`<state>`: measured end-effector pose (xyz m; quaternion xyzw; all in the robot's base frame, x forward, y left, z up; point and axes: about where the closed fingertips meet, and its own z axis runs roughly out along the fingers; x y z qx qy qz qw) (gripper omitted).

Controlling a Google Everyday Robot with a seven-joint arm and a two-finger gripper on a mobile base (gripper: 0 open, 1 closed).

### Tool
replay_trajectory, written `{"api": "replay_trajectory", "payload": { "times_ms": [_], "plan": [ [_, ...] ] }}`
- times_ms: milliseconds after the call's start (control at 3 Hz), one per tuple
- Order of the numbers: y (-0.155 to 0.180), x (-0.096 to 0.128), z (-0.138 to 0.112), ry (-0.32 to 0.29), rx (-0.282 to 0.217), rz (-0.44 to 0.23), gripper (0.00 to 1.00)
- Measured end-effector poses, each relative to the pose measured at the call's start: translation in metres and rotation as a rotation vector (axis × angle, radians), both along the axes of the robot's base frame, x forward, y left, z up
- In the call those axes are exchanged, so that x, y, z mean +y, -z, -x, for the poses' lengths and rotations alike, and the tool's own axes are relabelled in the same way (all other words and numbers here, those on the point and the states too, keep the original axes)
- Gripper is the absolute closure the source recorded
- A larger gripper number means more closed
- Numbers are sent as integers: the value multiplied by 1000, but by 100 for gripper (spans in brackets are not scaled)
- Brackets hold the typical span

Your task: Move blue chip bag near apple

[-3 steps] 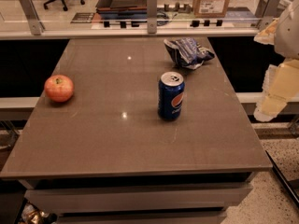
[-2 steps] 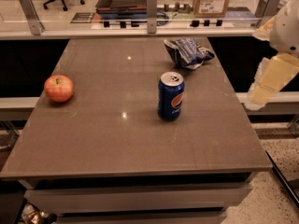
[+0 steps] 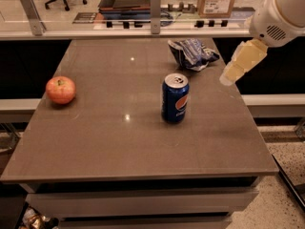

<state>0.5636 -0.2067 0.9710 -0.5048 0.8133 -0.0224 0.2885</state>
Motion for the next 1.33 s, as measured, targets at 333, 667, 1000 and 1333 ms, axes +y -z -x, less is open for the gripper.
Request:
{"api": "replay_trajectory", "payload": {
  "times_ms": [333,667,1000,1333],
  "plan": [
    [-2,4,-43,34,-67,-31,0],
    [4,4,-81,48,-110,-85,0],
    [25,7,-109,56,-122,-169,0],
    [47,16,-132,54,-116,-234,0]
  ]
}}
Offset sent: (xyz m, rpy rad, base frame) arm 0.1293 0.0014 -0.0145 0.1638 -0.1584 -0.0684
